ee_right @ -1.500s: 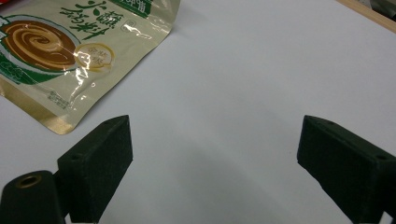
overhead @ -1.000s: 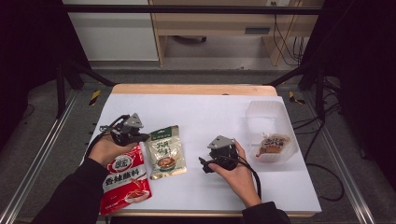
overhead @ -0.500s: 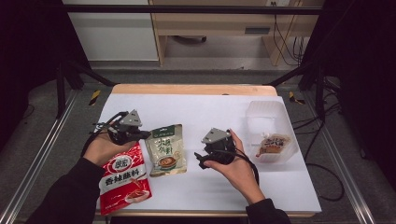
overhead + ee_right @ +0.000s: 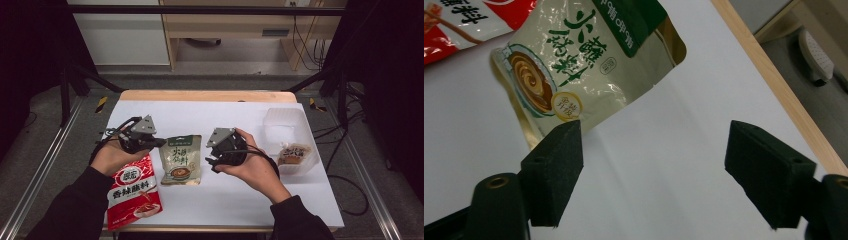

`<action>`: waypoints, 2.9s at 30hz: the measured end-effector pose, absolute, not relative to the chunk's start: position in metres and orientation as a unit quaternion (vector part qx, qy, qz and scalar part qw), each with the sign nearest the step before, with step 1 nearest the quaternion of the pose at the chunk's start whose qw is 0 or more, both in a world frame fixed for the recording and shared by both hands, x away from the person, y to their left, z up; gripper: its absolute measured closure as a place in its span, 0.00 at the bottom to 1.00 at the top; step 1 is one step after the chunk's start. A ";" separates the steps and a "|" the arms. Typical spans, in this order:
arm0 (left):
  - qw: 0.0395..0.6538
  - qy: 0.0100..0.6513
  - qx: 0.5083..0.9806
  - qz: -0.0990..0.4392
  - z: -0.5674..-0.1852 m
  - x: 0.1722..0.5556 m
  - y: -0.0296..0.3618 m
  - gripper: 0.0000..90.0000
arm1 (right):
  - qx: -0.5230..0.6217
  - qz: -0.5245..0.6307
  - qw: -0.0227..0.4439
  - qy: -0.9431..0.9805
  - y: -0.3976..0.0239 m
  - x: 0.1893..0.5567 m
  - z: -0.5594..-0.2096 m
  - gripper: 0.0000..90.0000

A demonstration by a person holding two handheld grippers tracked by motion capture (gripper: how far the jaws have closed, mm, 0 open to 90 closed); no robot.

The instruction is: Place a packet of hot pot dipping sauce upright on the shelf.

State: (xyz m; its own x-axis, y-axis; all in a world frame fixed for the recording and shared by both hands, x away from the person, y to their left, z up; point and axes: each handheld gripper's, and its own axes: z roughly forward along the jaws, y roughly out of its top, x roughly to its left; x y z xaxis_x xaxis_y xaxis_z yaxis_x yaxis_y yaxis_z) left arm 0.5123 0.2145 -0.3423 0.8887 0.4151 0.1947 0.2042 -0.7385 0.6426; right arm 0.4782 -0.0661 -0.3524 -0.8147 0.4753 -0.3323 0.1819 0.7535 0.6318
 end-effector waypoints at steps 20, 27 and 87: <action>0.319 0.124 0.924 0.171 -0.325 0.496 0.190 1.00 | 0.139 0.282 0.190 0.930 -0.063 0.484 -0.323 0.39; 0.317 0.111 0.926 0.172 -0.321 0.492 0.183 1.00 | 0.131 0.275 0.184 0.935 -0.056 0.489 -0.326 0.42; 0.307 0.176 0.919 0.172 -0.356 0.494 0.206 0.16 | 0.082 0.223 0.122 0.964 -0.047 0.520 -0.323 1.00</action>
State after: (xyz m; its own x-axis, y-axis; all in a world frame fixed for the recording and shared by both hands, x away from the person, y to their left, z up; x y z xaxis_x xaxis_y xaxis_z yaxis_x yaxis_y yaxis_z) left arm 0.4939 0.2062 -0.3561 0.8790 0.4291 0.2081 0.2178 -0.7493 0.6253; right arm 0.5204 -0.0471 -0.3232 -0.9568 0.2116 -0.1992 0.1027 0.8874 0.4494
